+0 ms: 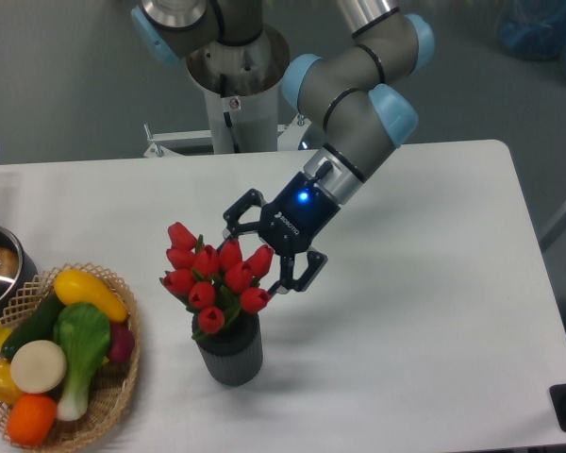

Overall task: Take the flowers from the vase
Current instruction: 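Position the open gripper around the tulip stems below the blooms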

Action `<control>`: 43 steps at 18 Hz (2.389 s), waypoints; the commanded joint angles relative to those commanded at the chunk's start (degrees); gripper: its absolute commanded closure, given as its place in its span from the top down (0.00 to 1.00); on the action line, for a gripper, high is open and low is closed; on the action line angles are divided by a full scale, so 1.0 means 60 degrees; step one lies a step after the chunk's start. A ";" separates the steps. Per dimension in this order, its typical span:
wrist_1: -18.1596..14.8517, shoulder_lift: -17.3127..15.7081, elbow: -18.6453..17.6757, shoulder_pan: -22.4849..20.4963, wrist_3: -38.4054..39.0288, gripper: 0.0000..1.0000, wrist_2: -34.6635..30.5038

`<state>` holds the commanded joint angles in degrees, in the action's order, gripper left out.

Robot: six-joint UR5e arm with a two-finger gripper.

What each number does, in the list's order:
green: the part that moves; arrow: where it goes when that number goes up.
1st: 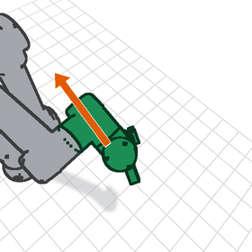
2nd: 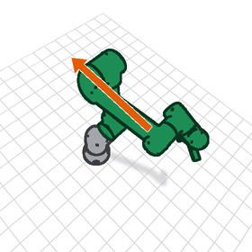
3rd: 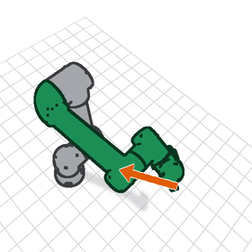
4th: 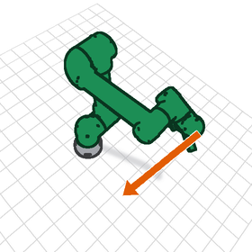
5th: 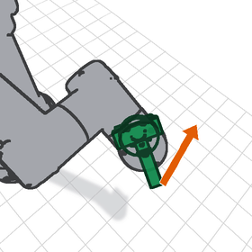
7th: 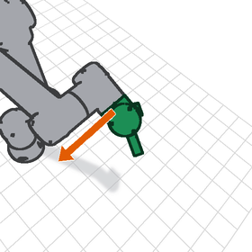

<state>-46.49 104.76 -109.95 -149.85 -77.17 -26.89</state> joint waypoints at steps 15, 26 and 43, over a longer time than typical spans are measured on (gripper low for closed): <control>0.0015 0.0336 -0.0132 -0.0103 -0.1214 1.00 0.0776; 0.0029 0.0644 0.0029 -0.0146 -0.1450 1.00 0.0966; 0.0029 0.1113 0.0454 0.0176 -0.1567 1.00 0.1361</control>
<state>-46.32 111.44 -107.23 -148.80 -86.57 -18.73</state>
